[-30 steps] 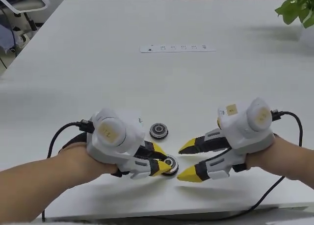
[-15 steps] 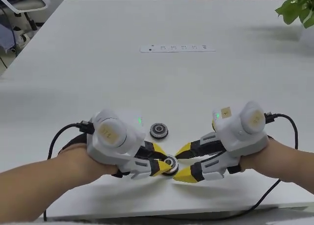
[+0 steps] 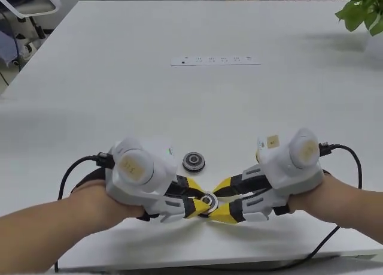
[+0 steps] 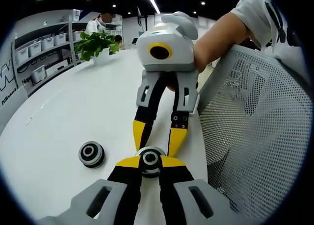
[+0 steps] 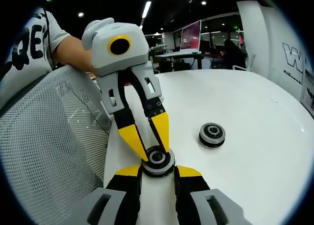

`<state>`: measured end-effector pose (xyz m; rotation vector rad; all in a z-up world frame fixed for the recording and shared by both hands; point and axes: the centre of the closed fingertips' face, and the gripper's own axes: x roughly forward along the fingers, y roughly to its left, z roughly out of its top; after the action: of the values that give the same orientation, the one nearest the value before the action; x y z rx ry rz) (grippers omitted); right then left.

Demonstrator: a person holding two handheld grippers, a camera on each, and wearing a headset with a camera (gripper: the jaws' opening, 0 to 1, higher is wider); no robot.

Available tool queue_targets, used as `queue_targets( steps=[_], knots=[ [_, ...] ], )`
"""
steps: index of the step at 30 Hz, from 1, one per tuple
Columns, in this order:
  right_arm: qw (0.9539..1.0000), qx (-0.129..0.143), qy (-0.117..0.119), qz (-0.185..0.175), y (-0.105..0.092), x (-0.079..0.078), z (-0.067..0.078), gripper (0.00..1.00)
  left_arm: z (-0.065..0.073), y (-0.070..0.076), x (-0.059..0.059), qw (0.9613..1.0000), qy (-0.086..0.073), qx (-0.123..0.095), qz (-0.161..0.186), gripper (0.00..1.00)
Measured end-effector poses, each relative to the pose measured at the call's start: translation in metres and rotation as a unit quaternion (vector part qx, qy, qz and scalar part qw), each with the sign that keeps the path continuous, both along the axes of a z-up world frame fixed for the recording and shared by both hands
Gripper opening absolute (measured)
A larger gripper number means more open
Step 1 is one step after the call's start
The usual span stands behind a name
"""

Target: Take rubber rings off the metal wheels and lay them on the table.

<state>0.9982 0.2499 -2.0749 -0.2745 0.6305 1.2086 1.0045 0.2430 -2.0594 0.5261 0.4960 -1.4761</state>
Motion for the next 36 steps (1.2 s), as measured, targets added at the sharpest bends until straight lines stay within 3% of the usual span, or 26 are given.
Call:
queue_targets(
  steps=[14, 36],
  knots=[
    [0.9998, -0.015, -0.008, 0.008, -0.007, -0.002, -0.001, 0.16, 0.0, 0.0, 0.0, 1.0, -0.002, 0.001, 0.001, 0.08],
    [0.9998, -0.019, 0.01, 0.0, -0.011, -0.004, -0.002, 0.04, 0.0, 0.001, 0.0, 1.0, -0.003, 0.001, 0.001, 0.08]
  ],
)
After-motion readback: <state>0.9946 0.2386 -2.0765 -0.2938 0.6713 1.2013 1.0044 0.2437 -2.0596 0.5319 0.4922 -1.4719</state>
